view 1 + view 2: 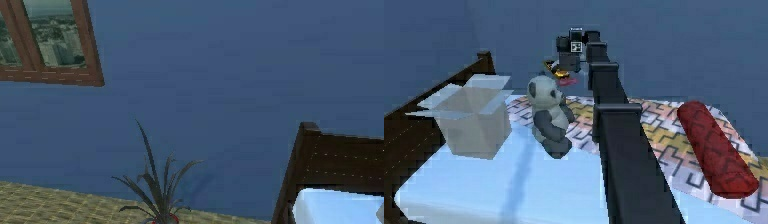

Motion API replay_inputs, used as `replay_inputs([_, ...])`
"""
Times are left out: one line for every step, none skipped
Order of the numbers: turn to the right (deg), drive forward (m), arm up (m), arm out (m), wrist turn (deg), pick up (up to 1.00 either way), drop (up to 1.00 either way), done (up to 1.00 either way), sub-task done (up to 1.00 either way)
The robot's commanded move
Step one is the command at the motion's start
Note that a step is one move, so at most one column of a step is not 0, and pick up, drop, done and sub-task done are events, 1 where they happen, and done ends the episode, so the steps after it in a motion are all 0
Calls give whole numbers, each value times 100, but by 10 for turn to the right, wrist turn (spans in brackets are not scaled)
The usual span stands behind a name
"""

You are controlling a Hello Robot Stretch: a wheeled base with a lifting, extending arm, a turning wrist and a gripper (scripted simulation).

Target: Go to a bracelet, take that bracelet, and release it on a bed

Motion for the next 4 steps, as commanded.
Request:
replay_inputs([0, 0, -24, 0, 0, 0, 0, 0, 0])
replay_inputs([0, 0, -32, 0, 0, 0, 0, 0, 0])
replay_inputs([0, 0, 0, 0, 0, 0, 100, 0, 0])
replay_inputs([0, 0, 10, 0, 0, 0, 0, 0, 0])
